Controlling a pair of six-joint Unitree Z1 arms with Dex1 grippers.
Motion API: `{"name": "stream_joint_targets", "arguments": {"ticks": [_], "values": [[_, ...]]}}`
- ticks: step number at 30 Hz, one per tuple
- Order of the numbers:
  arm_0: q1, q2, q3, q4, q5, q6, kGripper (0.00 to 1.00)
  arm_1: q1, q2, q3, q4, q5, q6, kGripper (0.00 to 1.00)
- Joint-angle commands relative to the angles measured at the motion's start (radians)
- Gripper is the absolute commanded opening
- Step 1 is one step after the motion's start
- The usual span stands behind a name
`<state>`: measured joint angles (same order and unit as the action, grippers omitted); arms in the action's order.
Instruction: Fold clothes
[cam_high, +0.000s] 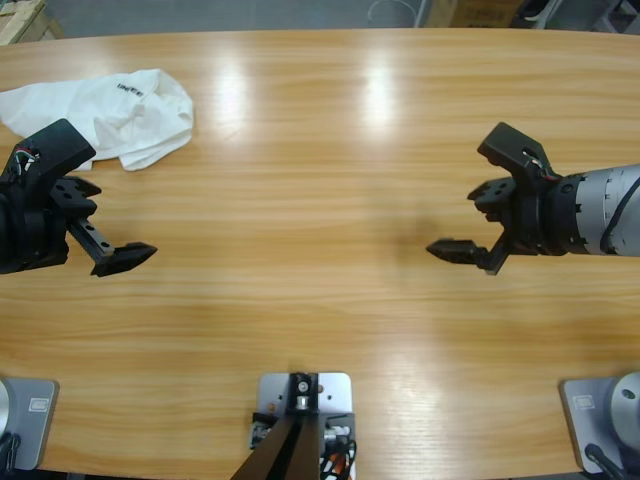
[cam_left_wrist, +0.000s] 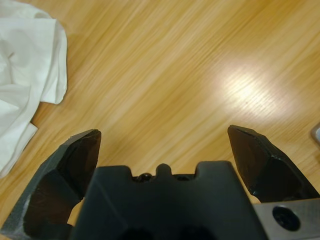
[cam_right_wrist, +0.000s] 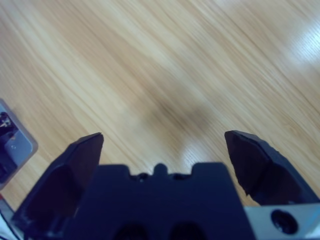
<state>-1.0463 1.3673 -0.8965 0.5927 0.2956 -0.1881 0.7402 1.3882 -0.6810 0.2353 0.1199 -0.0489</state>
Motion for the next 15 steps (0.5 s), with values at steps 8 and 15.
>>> {"name": "stream_joint_targets", "arguments": {"ticks": [8, 15], "values": [[-0.006, -0.031, 0.103, -0.164, 0.027, 0.003, 1.000, 0.011, 0.026, 0.064, -0.086, -0.017, -0.001, 1.000], [0.289, -0.158, 0.193, -0.246, -0.568, 0.091, 1.000, 0.011, -0.003, 0.081, -0.103, -0.039, -0.001, 1.000]]}}
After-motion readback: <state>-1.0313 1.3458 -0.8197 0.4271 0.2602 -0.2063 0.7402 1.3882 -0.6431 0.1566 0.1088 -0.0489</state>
